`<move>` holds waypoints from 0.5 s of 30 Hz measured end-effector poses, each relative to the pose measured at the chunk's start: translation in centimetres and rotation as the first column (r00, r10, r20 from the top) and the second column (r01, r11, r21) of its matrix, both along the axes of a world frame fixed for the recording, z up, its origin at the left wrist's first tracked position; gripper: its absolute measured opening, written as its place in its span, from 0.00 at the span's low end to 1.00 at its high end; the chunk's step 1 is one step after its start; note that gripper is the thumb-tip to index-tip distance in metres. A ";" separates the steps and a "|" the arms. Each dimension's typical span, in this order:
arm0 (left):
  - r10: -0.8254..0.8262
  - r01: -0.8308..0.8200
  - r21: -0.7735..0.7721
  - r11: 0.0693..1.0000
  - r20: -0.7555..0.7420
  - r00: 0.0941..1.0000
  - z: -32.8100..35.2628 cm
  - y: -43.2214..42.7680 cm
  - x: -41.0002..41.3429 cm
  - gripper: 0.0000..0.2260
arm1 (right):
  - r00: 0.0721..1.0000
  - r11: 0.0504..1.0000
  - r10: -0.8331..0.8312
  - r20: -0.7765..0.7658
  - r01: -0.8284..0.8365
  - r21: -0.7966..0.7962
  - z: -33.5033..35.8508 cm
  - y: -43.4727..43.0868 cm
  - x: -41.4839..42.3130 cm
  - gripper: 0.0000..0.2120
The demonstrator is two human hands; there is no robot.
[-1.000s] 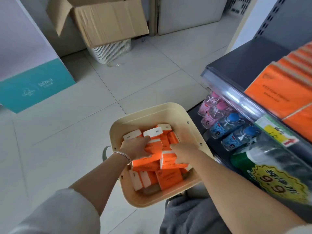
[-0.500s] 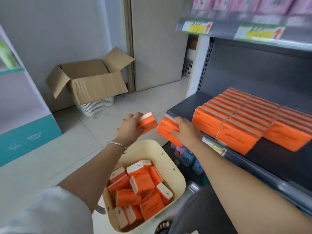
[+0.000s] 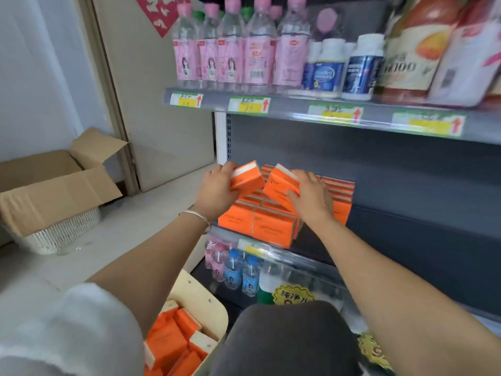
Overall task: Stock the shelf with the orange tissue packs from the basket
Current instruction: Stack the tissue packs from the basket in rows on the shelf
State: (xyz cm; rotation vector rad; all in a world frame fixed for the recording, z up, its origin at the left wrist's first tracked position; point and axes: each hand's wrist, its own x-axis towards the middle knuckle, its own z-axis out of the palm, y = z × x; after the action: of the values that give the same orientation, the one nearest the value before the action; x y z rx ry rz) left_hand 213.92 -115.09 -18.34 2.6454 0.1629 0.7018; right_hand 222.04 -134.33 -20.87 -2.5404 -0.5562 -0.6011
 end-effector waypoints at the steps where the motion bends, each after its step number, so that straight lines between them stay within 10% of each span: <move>1: -0.024 0.024 -0.005 1.000 0.010 1.000 0.3 -1.1 0.8 0.21 | 0.999 0.999 -0.032 -0.004 0.032 -0.003 0.1 -1.3 0.5 0.23; 8: -0.173 0.175 0.080 0.981 -0.032 0.984 0.6 -6.2 6.0 0.23 | 0.946 0.949 -0.304 -0.112 0.291 -0.119 -1.8 -8.5 4.3 0.23; 15: -0.205 0.214 0.119 0.969 -0.083 0.975 -0.9 -7.4 9.6 0.24 | 0.946 0.926 -0.249 -0.208 0.169 -0.339 -6.3 -8.3 8.4 0.22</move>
State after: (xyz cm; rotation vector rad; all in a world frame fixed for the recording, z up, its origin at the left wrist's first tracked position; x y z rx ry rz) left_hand 223.49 -122.47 -19.23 2.7565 -0.1467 0.5665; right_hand 230.48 -142.62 -27.16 -2.9505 -0.3108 -0.2709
